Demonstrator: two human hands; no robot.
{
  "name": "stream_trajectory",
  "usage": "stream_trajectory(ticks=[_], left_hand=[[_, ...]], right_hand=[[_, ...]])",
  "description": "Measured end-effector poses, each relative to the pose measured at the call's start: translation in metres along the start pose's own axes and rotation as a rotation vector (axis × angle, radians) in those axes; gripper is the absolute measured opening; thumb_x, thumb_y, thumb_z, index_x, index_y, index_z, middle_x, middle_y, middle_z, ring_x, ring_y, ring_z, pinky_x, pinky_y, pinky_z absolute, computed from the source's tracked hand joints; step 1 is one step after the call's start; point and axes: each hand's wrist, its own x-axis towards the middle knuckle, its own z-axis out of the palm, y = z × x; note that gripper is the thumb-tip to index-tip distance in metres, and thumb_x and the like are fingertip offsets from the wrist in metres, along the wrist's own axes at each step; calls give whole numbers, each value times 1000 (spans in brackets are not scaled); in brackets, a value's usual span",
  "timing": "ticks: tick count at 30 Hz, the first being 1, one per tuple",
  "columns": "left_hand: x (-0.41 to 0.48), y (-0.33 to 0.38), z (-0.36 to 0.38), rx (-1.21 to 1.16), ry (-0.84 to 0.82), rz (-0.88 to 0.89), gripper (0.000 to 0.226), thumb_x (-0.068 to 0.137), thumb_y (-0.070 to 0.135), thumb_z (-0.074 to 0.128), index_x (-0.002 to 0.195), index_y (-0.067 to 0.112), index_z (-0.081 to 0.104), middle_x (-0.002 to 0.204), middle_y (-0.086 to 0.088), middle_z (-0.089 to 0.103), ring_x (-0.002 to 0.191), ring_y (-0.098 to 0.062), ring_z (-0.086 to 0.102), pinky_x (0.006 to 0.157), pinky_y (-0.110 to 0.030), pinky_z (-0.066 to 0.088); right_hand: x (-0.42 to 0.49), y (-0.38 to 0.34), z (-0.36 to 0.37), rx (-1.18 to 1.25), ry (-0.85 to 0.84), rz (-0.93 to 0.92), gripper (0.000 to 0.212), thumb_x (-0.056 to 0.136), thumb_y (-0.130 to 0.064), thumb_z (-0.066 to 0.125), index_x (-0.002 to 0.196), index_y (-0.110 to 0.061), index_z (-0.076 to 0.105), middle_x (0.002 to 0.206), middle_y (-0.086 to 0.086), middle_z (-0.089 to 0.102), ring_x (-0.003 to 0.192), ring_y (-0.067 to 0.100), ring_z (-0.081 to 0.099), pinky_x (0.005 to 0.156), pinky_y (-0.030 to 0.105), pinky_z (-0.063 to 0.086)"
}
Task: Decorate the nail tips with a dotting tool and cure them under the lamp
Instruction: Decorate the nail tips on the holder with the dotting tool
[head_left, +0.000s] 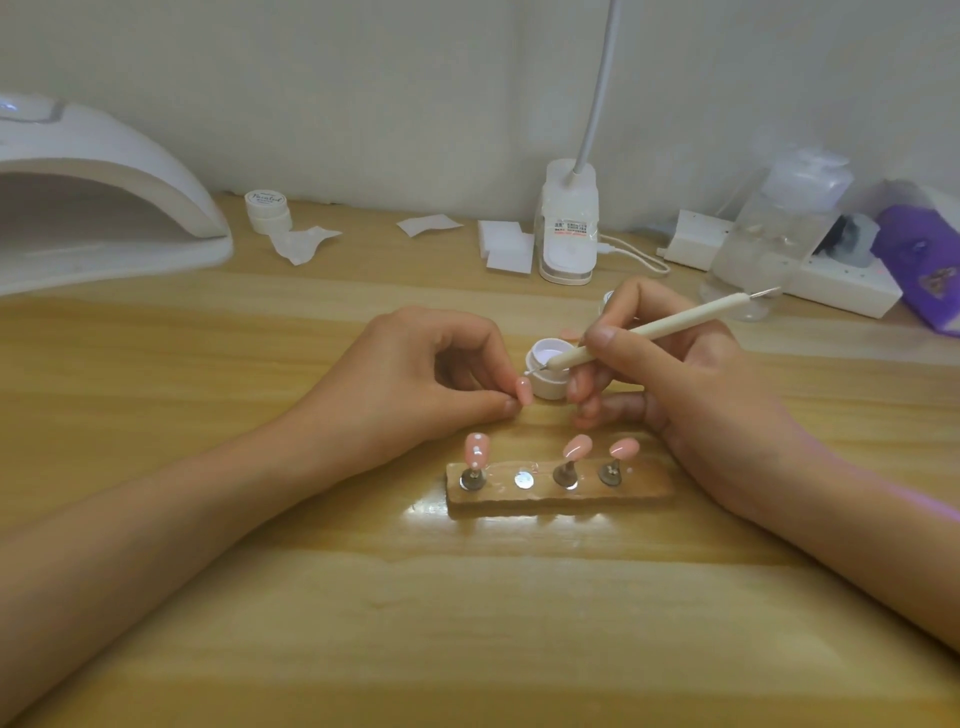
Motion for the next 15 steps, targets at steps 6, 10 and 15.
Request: stream_trajectory(ticks=[6,10,15], left_hand=[[0,-1,0,18,-6,13,22,77,12,80,70,30,70,69,15,69,59,2,59,57,-6,39],[0,-1,1,21,-3,11,22,76,12,80,69,30,70,68,17,68,58,2,58,57,-6,39],[0,-1,0,27,-9,15,21,76,13,80,69,30,70,68,17,69,59,1,59,57,-8,40]], right_hand=[[-1,-1,1,-4,-9,1,17,86,-21,64,72,-16,54,65,7,66,60,15,62,57,24,53],[-1,-1,2,-16,3,14,16,82,-22,63,72,-15,53,64,7,66,61,15,61,57,24,53],[-2,-3,3,-22,12,21,17,81,-23,63,72,-13,52,64,8,66,60,16,61,56,24,53]])
